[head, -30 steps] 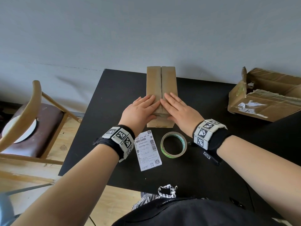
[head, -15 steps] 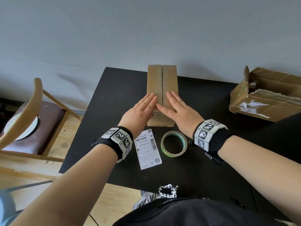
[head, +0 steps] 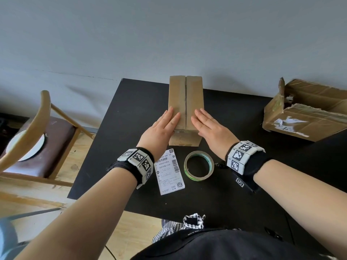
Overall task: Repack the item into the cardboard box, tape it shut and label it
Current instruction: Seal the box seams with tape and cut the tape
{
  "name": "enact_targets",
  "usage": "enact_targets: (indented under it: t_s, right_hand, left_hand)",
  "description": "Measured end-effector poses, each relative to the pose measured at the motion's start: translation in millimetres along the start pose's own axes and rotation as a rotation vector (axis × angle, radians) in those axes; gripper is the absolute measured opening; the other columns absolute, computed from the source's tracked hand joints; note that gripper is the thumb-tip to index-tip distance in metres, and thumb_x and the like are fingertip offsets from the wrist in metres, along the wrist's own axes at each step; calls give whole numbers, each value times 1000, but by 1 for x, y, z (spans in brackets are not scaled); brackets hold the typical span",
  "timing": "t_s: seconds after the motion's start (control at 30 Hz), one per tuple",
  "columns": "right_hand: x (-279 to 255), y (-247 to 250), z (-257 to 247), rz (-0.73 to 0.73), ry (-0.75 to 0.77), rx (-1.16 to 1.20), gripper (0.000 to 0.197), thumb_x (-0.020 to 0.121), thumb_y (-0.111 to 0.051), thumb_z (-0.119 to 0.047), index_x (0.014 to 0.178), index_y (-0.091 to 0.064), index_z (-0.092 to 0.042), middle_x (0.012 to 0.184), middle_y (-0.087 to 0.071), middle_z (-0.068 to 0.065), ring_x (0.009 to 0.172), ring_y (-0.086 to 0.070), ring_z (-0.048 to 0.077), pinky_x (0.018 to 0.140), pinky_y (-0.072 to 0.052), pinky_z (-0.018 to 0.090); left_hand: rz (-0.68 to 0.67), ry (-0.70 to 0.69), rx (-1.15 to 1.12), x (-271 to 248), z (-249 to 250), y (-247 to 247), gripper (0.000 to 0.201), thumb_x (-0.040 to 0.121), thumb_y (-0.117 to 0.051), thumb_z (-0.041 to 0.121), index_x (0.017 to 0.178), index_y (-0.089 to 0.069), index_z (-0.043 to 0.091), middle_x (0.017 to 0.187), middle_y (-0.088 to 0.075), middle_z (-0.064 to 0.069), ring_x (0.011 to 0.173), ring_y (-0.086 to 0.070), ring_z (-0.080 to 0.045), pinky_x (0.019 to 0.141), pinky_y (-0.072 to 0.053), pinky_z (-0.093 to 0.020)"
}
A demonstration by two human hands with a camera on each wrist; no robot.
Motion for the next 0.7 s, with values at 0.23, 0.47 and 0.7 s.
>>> enact_targets:
  t_s: [0.23, 0.47, 0.7]
  right_hand:
    - [-3, 16, 17, -231, -92, 17, 78, 83, -41, 20, 148, -21, -18, 158, -9, 3, 146, -2, 17, 103, -43, 32]
    - [2, 32, 18, -177, -396, 42, 48, 97, -38, -12, 145, -31, -13, 155, -20, 11, 141, -20, 26, 110, -33, 39]
    - [14, 18, -4, -355, -543, -133, 99, 77, -43, -74, 147, -12, -10, 155, -5, 21, 140, -18, 36, 111, -26, 44]
  left_hand:
    - [-31, -68, 82, -2, 10, 11, 57, 98, -44, 12, 148, -21, 24, 156, -20, -1, 145, -16, -17, 119, -16, -35]
    - [-59, -36, -14, -3, 37, 6, 63, 93, -40, -2, 149, -21, 22, 157, -16, 3, 146, -9, -13, 119, -7, -28]
    - [-81, 87, -33, 2, 29, 17, 68, 91, -39, -4, 149, -20, 24, 158, -14, 9, 144, -17, -12, 112, -23, -24]
Point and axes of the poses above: each hand's wrist, its own x-axis towards the middle knuckle, its own y-axis out of the back of the hand, z = x × y, the point moved 6 cm from there along x, towards the middle knuckle
